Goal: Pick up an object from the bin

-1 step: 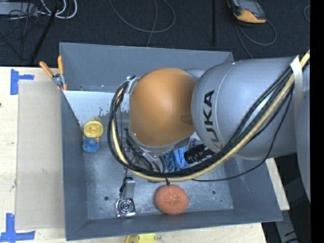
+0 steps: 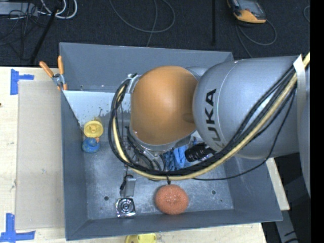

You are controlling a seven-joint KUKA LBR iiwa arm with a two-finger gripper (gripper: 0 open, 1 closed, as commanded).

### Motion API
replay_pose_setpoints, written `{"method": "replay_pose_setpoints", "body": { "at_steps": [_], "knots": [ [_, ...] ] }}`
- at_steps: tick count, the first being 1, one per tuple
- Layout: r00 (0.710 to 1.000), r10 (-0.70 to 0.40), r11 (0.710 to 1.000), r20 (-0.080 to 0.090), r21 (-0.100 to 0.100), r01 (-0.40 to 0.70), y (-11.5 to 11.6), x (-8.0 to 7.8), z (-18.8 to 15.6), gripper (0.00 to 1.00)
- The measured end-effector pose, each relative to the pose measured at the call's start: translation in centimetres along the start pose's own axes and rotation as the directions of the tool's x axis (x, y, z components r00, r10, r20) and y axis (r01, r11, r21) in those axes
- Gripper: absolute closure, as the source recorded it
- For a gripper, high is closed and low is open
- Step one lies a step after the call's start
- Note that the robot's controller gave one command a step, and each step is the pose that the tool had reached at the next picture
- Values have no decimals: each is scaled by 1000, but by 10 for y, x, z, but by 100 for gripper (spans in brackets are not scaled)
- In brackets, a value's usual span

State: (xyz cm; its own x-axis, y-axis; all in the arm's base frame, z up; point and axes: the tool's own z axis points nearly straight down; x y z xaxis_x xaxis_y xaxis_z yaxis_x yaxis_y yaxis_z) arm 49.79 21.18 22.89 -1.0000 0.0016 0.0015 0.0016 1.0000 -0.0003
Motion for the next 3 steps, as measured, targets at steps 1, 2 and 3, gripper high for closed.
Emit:
{"method": "replay_pose_setpoints", "body": {
  "at_steps": [1,2,3],
  "knots": [
    [1000,18,1000,8,-4,-18,-16,-7,40,0],
    [998,-58,998,-4,1,58,-46,-7,72,0],
    [990,-144,990,3,0,144,-63,5,110,0]
  ]
}}
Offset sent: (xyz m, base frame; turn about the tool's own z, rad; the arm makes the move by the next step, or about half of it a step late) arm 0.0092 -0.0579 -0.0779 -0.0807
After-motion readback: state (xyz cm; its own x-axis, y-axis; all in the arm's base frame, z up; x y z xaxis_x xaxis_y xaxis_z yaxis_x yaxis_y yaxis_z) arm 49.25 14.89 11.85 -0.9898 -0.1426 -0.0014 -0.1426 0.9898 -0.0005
